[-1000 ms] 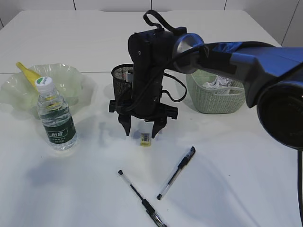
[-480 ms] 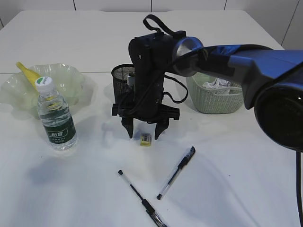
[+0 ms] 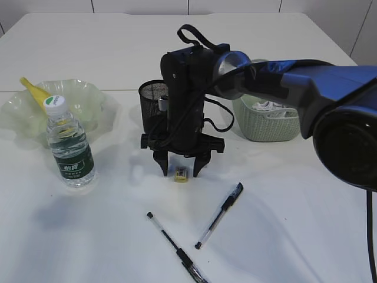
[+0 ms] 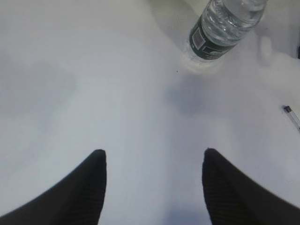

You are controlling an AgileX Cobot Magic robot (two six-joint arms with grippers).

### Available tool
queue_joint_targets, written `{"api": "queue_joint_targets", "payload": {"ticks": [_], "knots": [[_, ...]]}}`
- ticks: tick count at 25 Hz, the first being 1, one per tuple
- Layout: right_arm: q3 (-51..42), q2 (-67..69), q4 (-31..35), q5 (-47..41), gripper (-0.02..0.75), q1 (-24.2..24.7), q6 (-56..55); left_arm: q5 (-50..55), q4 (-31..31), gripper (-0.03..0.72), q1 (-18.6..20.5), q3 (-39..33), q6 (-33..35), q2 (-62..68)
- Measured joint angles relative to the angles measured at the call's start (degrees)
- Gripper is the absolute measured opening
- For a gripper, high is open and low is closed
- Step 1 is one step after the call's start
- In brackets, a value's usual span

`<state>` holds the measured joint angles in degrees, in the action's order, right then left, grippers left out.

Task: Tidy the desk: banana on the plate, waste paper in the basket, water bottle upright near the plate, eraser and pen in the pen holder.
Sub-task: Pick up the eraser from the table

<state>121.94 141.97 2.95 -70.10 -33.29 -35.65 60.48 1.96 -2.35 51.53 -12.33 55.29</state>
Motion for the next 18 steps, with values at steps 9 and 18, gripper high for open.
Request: {"api": "queue_joint_targets", "payload": {"ticks": [9,18], "knots": [[0.0,0.56,0.47,0.0,0.275,0.0,0.63,-0.09,0.0,0.454,0.0,0.0,0.0,0.0],[0.0,0.56,0.47,0.0,0.175,0.0,2.47,-0.09,0.0,0.454,0.0,0.0,0.0,0.0]]}}
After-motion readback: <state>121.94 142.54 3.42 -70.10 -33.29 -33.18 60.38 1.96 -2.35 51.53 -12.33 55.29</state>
